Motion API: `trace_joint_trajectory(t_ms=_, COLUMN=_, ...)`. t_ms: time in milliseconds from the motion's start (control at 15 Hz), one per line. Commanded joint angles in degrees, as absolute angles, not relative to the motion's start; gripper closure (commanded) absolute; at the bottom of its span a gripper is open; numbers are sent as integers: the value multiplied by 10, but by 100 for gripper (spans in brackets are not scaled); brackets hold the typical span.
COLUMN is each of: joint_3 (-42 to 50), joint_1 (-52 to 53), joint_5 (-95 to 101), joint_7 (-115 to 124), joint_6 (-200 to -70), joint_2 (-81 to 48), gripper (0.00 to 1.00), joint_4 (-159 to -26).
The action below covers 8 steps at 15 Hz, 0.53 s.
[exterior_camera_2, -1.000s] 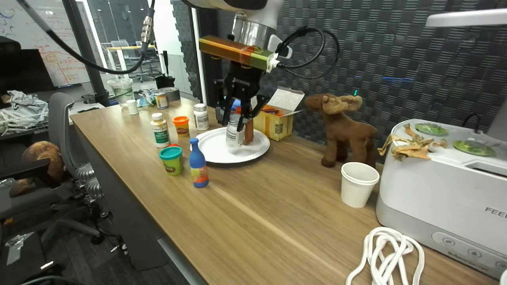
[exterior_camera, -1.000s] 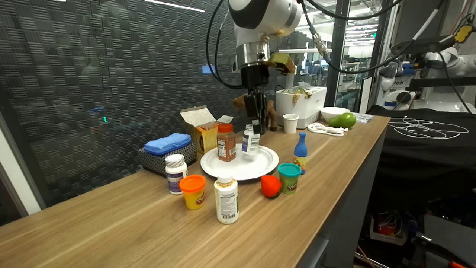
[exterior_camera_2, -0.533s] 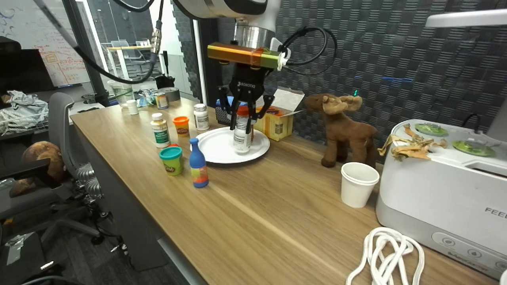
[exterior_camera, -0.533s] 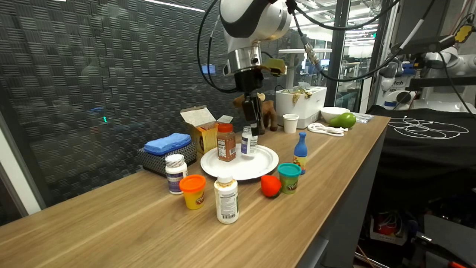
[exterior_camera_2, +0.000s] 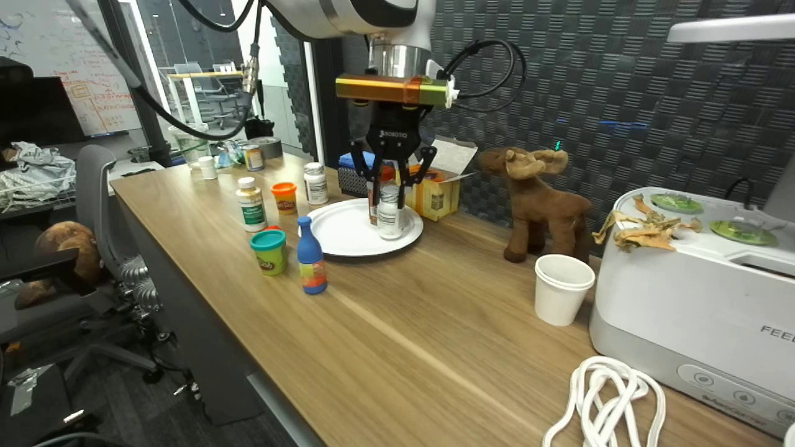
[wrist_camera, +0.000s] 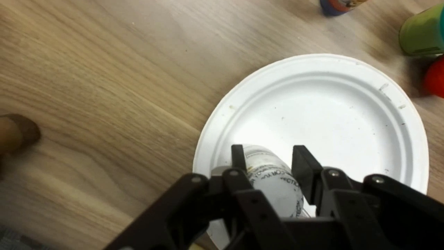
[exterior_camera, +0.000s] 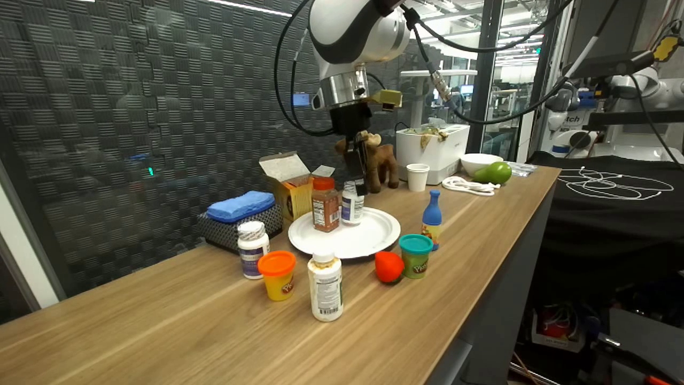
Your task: Put the containers and strawberry on the white plate
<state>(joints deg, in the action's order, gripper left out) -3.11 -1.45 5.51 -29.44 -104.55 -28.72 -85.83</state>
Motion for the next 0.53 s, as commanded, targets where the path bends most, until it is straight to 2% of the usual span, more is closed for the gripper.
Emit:
trace_joint_trajectory(t_ms=0, joint_3=-35, joint_1=-14, joint_5=70, joint_7=-309, joint_6=-1058, joint_2=-298, gripper=86, joint_4=-836)
trace_joint_trajectory(t_ms=333, joint_3=-38, joint_1=-12, joint_5=73, joint_7=-323, joint_6=-1054, joint_2=-297, gripper=86, joint_4=-842)
trace_joint_trajectory(t_ms=400, joint_3=-38, joint_1=-11, joint_5=77, joint_7=-327, joint_6=-1050, joint_2=-296, gripper=69, joint_4=-843)
trace_joint_trajectory(t_ms=467, joint_3=-38, joint_1=-9, joint_5=82, joint_7=-327, joint_6=-1049, joint_2=-294, gripper=36, joint_4=-845)
